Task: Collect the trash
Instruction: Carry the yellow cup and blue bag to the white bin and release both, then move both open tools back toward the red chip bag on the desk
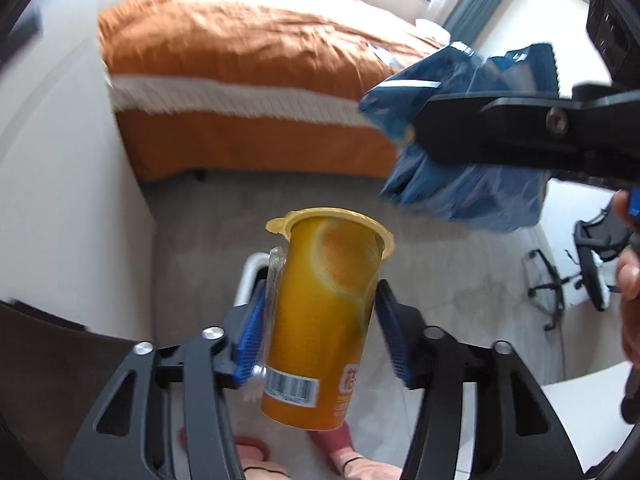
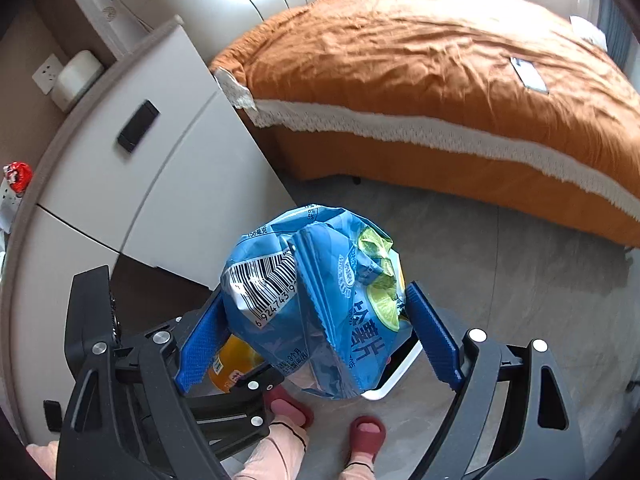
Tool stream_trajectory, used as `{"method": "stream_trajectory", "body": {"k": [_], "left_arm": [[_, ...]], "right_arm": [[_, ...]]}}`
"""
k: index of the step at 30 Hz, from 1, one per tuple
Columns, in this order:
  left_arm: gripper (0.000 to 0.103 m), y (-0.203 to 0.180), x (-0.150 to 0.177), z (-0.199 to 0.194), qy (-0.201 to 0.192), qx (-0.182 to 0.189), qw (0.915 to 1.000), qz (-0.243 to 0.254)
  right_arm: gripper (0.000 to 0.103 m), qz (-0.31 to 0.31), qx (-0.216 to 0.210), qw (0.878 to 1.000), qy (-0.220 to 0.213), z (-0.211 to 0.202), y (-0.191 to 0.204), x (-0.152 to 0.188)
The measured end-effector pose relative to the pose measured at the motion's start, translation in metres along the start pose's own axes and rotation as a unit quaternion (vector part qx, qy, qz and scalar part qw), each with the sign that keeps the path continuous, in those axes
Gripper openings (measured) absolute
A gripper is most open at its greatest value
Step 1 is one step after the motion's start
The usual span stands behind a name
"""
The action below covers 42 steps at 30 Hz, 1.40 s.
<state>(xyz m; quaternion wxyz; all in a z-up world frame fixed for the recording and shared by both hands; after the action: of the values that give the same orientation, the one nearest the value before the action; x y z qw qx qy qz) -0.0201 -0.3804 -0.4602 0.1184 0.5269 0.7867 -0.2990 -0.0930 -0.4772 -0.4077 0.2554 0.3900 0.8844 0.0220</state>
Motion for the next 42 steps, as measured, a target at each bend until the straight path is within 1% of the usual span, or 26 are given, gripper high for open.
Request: {"method": "stream_trajectory", "body": {"k": [1, 2, 3, 5, 7, 9, 12, 14, 15, 20, 23, 27, 31, 35, 36, 39, 40, 42], "left_arm": [[0.099, 0.009, 0.008, 0.018, 0.008, 0.007, 0.9999, -0.006], [0.098, 0.013, 0.013, 0.03, 0.008, 0.003, 0.9999, -0.009], [0.098, 0.017, 0.019, 0.044, 0.013, 0.004, 0.9999, -0.01], [0.098, 0.026, 0.03, 0.068, 0.029, -0.005, 0.9995, -0.01], [0.098, 0.031, 0.034, 0.077, 0.033, -0.01, 0.9994, -0.01], [0.098, 0.033, 0.032, 0.076, 0.034, -0.014, 0.9993, -0.012], [0.098, 0.031, 0.022, 0.057, 0.026, -0.015, 0.9994, -0.016], [0.098, 0.025, 0.008, 0.033, 0.009, -0.022, 0.9996, -0.017], [0.098, 0.019, 0.006, 0.021, 0.002, -0.025, 0.9995, -0.018], [0.098, 0.005, -0.023, -0.063, -0.05, -0.062, 0.9967, -0.014], [0.098, 0.0, -0.037, -0.114, -0.081, -0.086, 0.9928, -0.024], [0.098, 0.002, -0.051, -0.18, -0.119, -0.122, 0.984, -0.052], [0.098, 0.007, -0.06, -0.234, -0.159, -0.165, 0.9711, -0.066], [0.098, 0.023, -0.065, -0.282, -0.196, -0.209, 0.9537, -0.092], [0.098, 0.029, -0.066, -0.294, -0.205, -0.224, 0.9476, -0.1], [0.098, 0.045, -0.066, -0.322, -0.22, -0.254, 0.9348, -0.115], [0.098, 0.052, -0.066, -0.333, -0.225, -0.268, 0.9288, -0.121], [0.098, 0.064, -0.064, -0.352, -0.233, -0.289, 0.9193, -0.129]], "right_arm": [[0.089, 0.009, -0.001, 1.0, 0.014, 0.019, -0.008, 0.008], [0.097, 0.014, 0.006, 1.0, 0.026, 0.036, -0.015, 0.015], [0.099, 0.016, 0.023, 0.999, 0.038, 0.057, -0.024, 0.025], [0.099, 0.012, 0.047, 0.997, 0.053, 0.08, -0.034, 0.039], [0.099, 0.01, 0.059, 0.996, 0.059, 0.088, -0.038, 0.047], [0.099, 0.014, 0.064, 0.996, 0.063, 0.088, -0.038, 0.051], [0.099, 0.019, 0.061, 0.996, 0.059, 0.071, -0.033, 0.048], [0.099, 0.014, 0.055, 0.997, 0.046, 0.05, -0.025, 0.04], [0.099, 0.009, 0.053, 0.998, 0.036, 0.036, -0.016, 0.034], [0.099, -0.019, 0.038, 0.999, -0.022, -0.032, 0.023, -0.001], [0.099, -0.037, 0.013, 0.998, -0.055, -0.071, 0.048, -0.021], [0.099, -0.076, -0.019, 0.993, -0.094, -0.112, 0.088, -0.045], [0.099, -0.117, -0.051, 0.985, -0.119, -0.138, 0.125, -0.062], [0.099, -0.16, -0.088, 0.975, -0.13, -0.146, 0.169, -0.077], [0.099, -0.172, -0.099, 0.971, -0.132, -0.147, 0.183, -0.083], [0.099, -0.203, -0.131, 0.961, -0.136, -0.148, 0.222, -0.095], [0.099, -0.212, -0.137, 0.958, -0.137, -0.15, 0.234, -0.096], [0.099, -0.233, -0.157, 0.95, -0.136, -0.149, 0.26, -0.101]]}}
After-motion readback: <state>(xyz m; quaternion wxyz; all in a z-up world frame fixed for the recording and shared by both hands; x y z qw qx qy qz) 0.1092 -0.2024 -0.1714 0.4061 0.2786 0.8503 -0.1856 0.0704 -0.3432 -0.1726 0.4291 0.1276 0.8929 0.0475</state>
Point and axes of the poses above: each gripper's, at about its wrist camera, not at the fingertips, and z roughly the way its jaws point, y to its left, x to its underside, the point moved 1 cm from there along z, roughly the way its jaws point, and after that the axes turned 3 degrees about -y, right-handed, at the moved point
